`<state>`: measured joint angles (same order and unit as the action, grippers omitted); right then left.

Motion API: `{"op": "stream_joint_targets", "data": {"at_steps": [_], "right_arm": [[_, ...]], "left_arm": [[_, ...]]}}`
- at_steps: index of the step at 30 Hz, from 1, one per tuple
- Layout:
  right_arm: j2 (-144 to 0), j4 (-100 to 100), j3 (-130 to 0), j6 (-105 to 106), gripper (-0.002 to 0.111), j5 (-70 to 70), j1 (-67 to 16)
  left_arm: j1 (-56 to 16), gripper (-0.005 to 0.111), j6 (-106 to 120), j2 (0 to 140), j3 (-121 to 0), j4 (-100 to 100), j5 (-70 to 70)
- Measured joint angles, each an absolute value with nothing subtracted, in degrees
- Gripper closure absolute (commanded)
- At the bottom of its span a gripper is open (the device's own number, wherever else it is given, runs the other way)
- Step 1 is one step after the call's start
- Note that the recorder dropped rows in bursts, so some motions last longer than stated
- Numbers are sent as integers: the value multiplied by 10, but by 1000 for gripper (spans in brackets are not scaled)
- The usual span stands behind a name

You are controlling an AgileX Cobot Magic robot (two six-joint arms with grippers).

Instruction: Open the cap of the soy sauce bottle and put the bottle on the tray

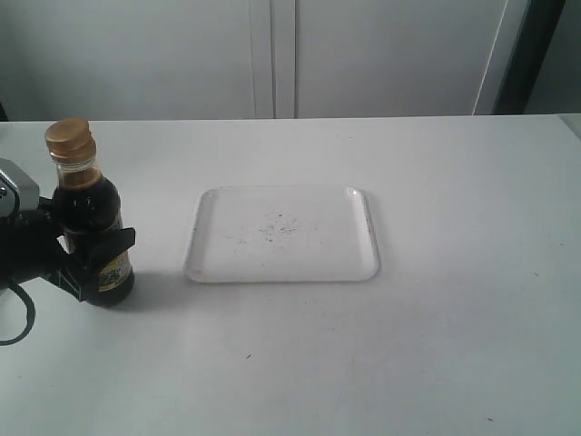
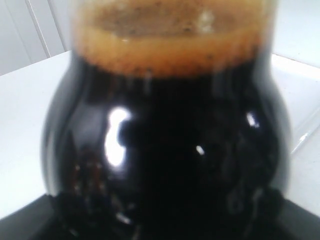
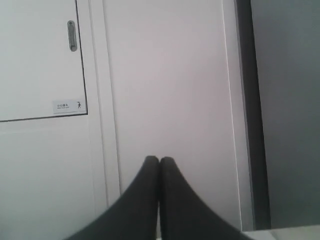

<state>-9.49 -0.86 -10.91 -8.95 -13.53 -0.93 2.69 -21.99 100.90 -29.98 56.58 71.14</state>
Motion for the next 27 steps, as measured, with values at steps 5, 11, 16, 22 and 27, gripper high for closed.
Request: {"op": "stream_joint_targets", "data": {"at_steps": [5, 11, 16, 22, 27], "right_arm": [[-204, -53, -221, -90, 108, -133, -9], [-324, -96, -311, -90, 108, -116, -9], [-401, -148, -351, -97, 108, -109, -19], [-487, -193, -369, -103, 108, -109, -102], [-556, -199, -370, -103, 108, -123, -171]], "left_arm": [[27, 106, -220, 1009, -300, 566, 711], [27, 106, -220, 1009, -300, 566, 711], [27, 106, -220, 1009, -300, 566, 711], [27, 106, -220, 1009, -300, 566, 711], [27, 106, -220, 1009, -300, 566, 711]]}}
